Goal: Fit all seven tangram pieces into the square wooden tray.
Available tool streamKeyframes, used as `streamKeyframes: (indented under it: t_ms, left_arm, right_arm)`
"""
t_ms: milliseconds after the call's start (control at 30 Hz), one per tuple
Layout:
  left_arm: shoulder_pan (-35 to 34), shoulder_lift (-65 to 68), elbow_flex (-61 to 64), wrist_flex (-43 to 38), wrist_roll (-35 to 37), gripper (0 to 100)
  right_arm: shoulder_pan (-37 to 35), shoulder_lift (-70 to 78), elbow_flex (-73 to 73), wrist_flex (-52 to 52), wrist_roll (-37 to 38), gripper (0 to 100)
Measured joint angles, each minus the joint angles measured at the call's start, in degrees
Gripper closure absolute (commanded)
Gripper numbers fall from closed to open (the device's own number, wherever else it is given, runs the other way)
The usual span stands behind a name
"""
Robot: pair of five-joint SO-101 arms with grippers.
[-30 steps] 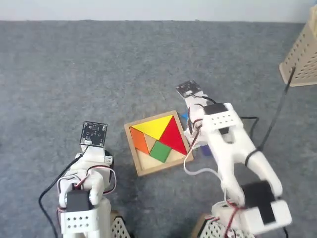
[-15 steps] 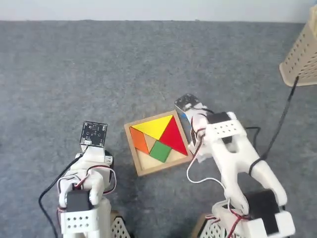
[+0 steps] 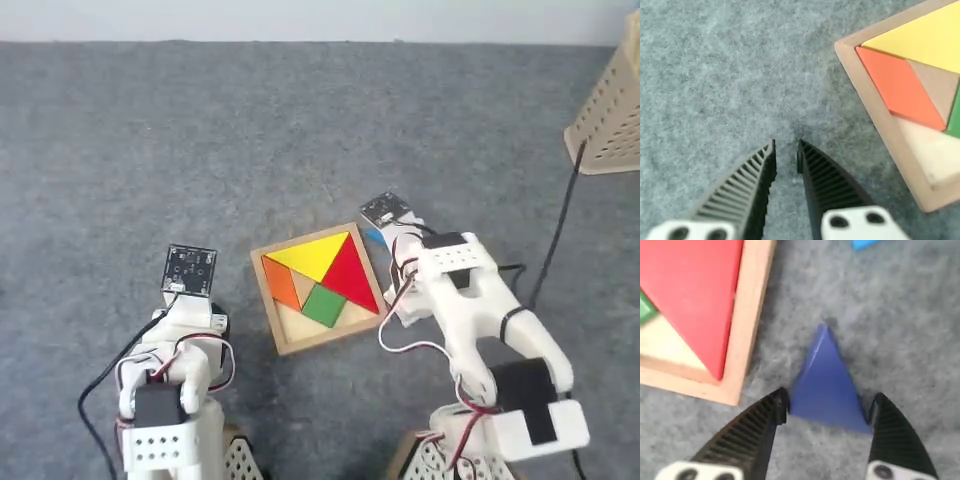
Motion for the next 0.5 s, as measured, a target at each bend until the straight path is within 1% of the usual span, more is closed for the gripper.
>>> streamKeyframes:
  t_ms: [100,167,500]
  left_arm:
    - [0.0,0.0,0.0,0.0,0.0,93]
    - [0.0,0.0,0.0,0.0,0.0,93]
    - [0.0,0.0,0.0,0.0,0.0,93]
  right_arm:
    - [0.3,0.6,-0.4,0.0,0.0,85.2]
    - [1.1,0.6,-0.9,-0.3,0.1,87.9]
    - [1.4,0.4,-1.4,-0.8,-1.3,89.0]
